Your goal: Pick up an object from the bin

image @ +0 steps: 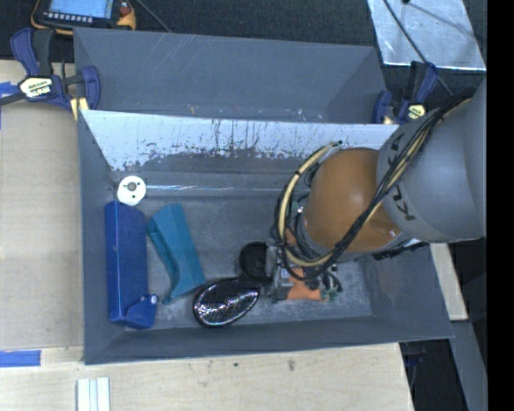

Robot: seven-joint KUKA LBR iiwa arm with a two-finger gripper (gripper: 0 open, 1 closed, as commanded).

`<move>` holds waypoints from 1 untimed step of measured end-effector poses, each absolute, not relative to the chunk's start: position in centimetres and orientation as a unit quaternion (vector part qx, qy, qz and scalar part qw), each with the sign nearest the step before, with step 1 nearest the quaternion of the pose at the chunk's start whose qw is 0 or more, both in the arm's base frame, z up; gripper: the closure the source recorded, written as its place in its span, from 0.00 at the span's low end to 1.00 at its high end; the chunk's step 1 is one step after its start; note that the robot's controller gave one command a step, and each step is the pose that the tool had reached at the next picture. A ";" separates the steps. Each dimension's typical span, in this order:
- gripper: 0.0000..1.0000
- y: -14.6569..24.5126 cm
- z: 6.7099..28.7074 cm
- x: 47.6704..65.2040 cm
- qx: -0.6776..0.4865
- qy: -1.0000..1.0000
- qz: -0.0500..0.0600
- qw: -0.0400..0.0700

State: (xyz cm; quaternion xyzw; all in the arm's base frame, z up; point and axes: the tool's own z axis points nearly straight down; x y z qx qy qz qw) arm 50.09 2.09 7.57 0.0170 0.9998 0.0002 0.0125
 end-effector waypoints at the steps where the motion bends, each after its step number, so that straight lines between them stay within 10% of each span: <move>1: 1.00 2.1 7.6 50.1 0.017 1.000 0.000 0.013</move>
Offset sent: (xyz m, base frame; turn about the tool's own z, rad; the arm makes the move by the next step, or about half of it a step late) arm 0.0248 0.0166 0.0169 0.0036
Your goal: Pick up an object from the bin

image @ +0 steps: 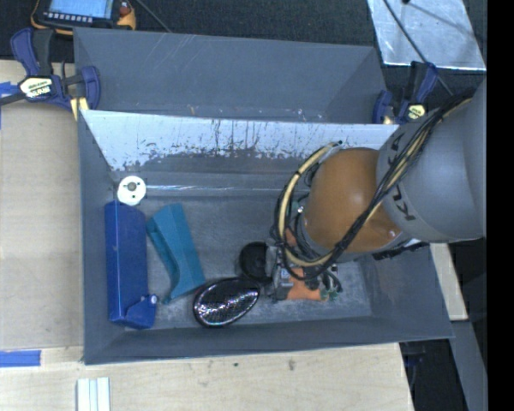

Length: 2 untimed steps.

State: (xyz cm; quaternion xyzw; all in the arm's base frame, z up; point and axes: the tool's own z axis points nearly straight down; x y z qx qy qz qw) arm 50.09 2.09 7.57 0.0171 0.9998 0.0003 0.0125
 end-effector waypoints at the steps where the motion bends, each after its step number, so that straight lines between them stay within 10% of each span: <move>1: 1.00 3.2 8.7 51.8 0.018 1.000 0.000 0.002; 2: 1.00 3.6 9.2 53.0 0.019 1.000 0.000 0.003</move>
Offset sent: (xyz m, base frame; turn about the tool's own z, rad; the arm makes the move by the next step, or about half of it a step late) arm 0.0092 0.0175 0.0009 0.0165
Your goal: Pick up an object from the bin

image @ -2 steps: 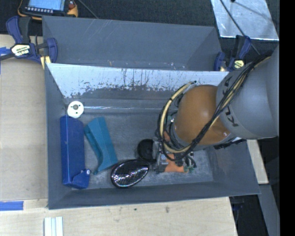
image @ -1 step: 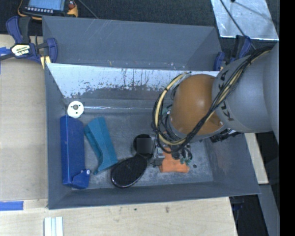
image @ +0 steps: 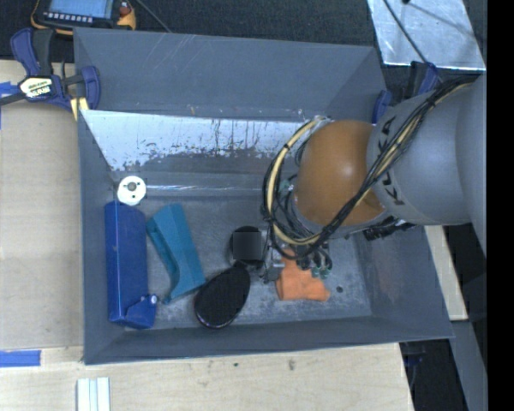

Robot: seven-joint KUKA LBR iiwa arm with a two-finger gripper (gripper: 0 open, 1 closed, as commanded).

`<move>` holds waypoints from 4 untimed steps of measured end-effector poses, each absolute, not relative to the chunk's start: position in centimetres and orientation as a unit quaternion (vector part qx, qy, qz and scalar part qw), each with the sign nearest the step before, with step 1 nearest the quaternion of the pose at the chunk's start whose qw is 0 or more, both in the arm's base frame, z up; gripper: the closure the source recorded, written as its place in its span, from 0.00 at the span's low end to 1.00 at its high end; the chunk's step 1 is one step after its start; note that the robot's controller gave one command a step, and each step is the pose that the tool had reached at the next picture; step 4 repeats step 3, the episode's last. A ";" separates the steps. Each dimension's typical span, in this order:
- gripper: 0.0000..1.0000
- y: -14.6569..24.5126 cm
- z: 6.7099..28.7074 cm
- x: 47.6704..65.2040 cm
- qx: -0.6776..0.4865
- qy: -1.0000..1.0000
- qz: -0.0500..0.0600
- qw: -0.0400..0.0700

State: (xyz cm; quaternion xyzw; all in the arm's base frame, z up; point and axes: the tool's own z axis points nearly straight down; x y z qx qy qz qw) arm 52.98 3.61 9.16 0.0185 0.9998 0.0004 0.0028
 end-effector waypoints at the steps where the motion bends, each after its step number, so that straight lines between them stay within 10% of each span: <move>1: 1.00 2.5 13.4 52.6 0.025 1.000 0.000 -0.002; 2: 1.00 7.4 13.6 54.9 0.030 1.000 0.000 0.003; 4: 1.00 7.5 17.5 53.6 0.026 1.000 0.001 -0.004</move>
Offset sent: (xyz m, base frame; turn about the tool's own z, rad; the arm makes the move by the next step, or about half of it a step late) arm 0.0275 0.0666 0.0361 0.0206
